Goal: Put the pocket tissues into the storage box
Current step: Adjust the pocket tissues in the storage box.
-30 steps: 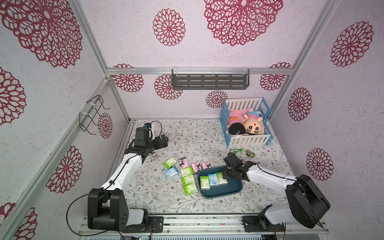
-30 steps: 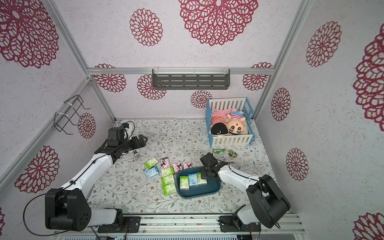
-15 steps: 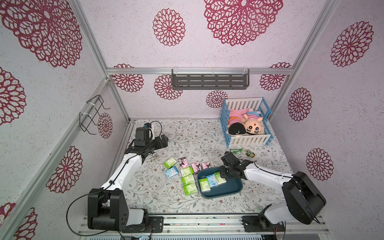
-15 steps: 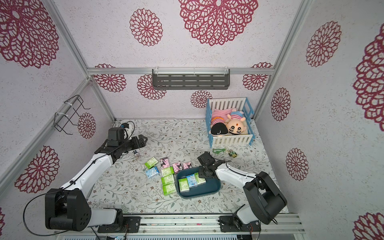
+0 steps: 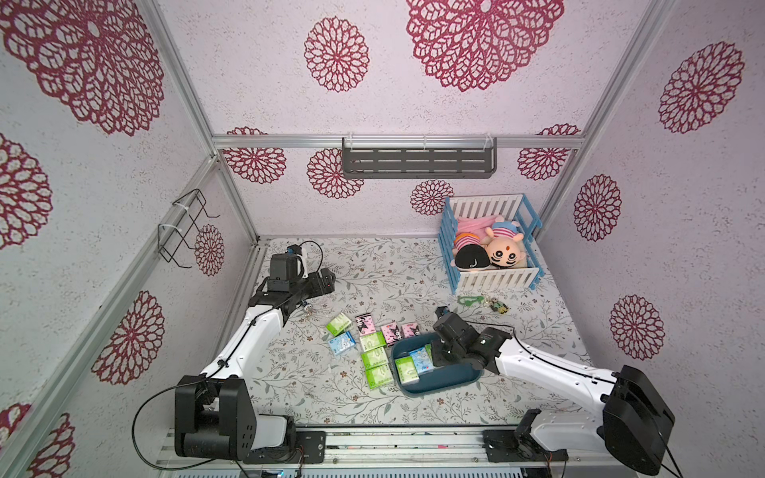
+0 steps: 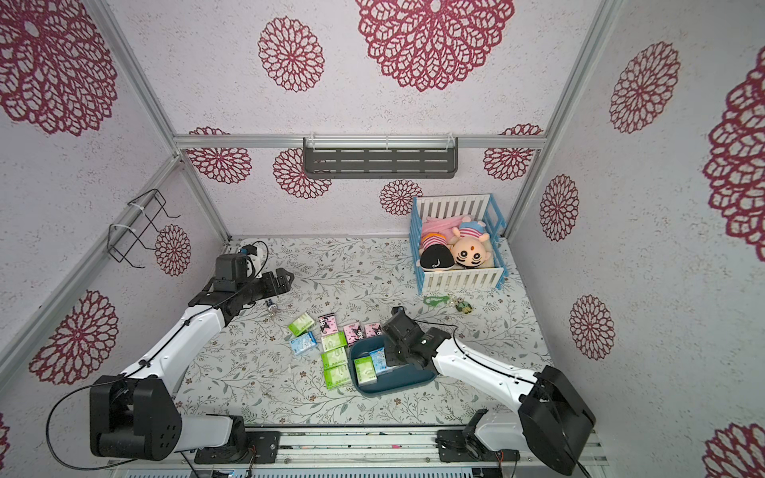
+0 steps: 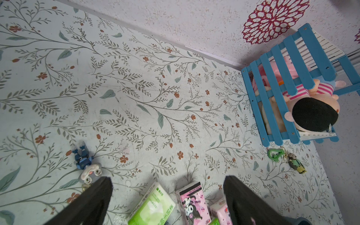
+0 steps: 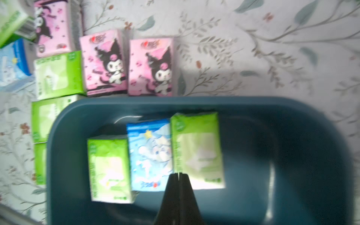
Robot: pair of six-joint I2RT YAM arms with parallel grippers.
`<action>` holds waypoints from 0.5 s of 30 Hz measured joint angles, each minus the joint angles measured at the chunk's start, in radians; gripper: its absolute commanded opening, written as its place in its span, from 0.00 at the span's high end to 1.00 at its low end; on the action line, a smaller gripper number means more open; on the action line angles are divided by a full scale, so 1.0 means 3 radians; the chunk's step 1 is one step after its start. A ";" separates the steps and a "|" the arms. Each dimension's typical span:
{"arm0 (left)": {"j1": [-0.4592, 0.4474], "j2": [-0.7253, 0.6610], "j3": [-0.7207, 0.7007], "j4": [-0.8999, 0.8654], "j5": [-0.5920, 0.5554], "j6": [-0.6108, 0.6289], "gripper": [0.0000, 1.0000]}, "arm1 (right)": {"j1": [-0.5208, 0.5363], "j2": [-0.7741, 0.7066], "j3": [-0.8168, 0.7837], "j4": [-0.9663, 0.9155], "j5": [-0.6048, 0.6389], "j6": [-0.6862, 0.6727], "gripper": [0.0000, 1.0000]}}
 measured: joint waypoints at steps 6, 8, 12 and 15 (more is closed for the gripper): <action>0.0000 0.0000 -0.0001 0.0000 0.0000 0.0001 0.03 | 0.0384 0.0072 -0.0132 0.0075 -0.0270 0.0197 1.00; 0.0000 0.0000 0.0000 0.0000 0.0001 0.0001 0.03 | 0.0473 0.0083 -0.0158 0.0069 -0.0352 0.0253 1.00; 0.0000 0.0000 0.0000 0.0000 0.0003 0.0000 0.03 | 0.0601 0.0121 -0.0160 0.0084 -0.0500 0.0319 1.00; 0.0000 0.0000 -0.0001 0.0001 0.0003 0.0000 0.03 | 0.0660 0.0202 -0.0160 0.0107 -0.0568 0.0333 1.00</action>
